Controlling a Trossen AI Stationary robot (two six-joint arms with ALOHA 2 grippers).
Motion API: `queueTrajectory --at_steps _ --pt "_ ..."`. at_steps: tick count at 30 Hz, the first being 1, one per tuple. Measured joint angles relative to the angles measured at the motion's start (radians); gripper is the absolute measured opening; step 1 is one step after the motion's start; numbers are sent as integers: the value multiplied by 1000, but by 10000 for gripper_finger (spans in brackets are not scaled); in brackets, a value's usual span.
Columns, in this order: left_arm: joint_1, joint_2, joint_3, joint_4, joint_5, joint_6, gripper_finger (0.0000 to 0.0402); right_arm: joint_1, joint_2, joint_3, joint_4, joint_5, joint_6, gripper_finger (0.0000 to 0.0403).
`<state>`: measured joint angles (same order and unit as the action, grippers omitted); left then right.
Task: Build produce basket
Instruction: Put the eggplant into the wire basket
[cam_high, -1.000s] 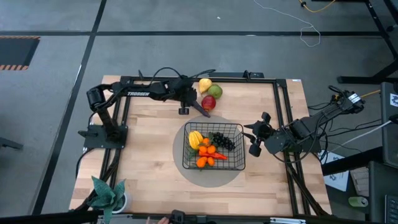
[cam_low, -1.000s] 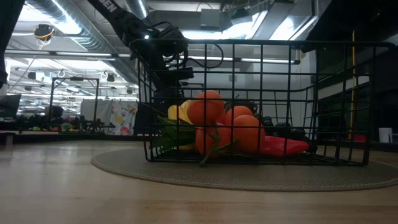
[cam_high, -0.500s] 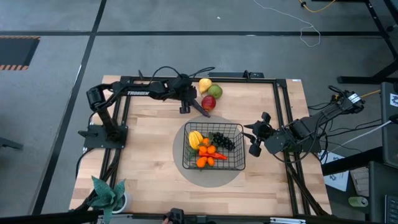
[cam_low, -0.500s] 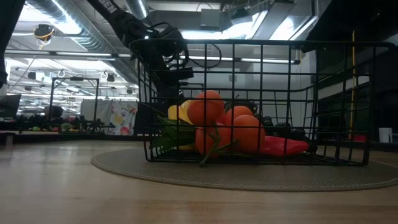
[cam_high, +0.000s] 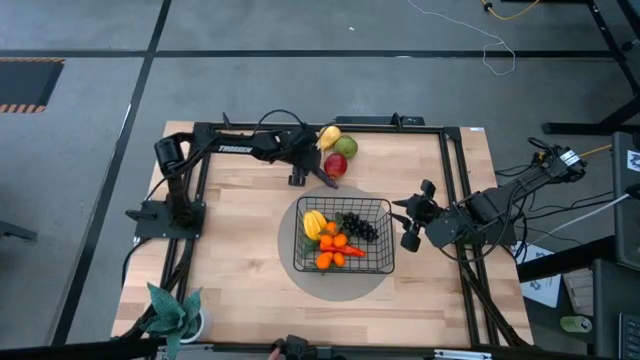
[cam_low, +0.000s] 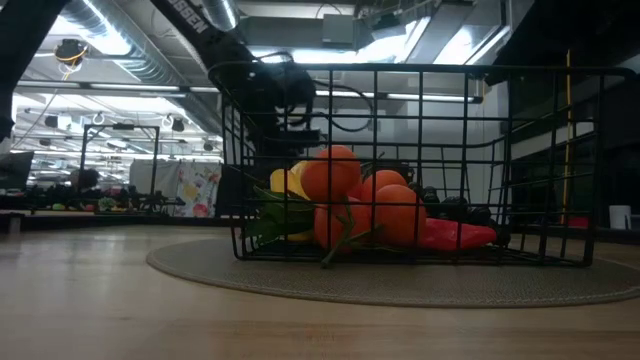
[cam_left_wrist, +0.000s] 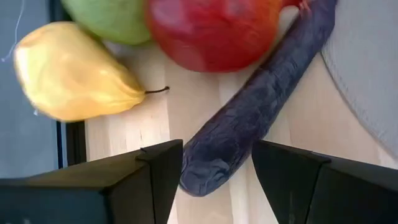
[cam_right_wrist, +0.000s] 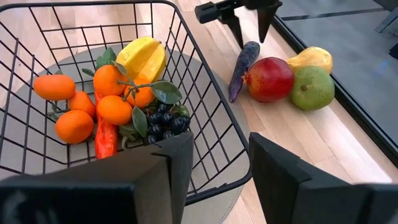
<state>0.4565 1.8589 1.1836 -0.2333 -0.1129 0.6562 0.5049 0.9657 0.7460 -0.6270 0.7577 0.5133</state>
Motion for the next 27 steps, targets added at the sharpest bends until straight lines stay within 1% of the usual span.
queueTrajectory --at_steps 4,7,12,16,19,21,23,27 --pt "-18 58 82 -104 -45 84 185 0 0 0 -1 -1 1 145" --pt "-26 129 161 -222 -68 102 185 0 0 0 -1 -1 3 145" --pt "-44 235 270 -290 -122 104 185 0 0 0 -2 -15 6 145" --pt "-53 254 317 -348 -151 73 185 0 1 0 -2 -18 6 145" --pt "-53 254 351 -430 -137 50 182 0 1 0 -2 -19 7 145" --pt "-53 254 377 -503 -134 26 170 0 1 0 -1 -18 10 145" --pt "-55 254 390 -568 -133 5 147 0 1 0 -1 -19 29 145" --pt "-60 251 395 -644 -143 -60 77 0 1 0 -3 -19 37 145"
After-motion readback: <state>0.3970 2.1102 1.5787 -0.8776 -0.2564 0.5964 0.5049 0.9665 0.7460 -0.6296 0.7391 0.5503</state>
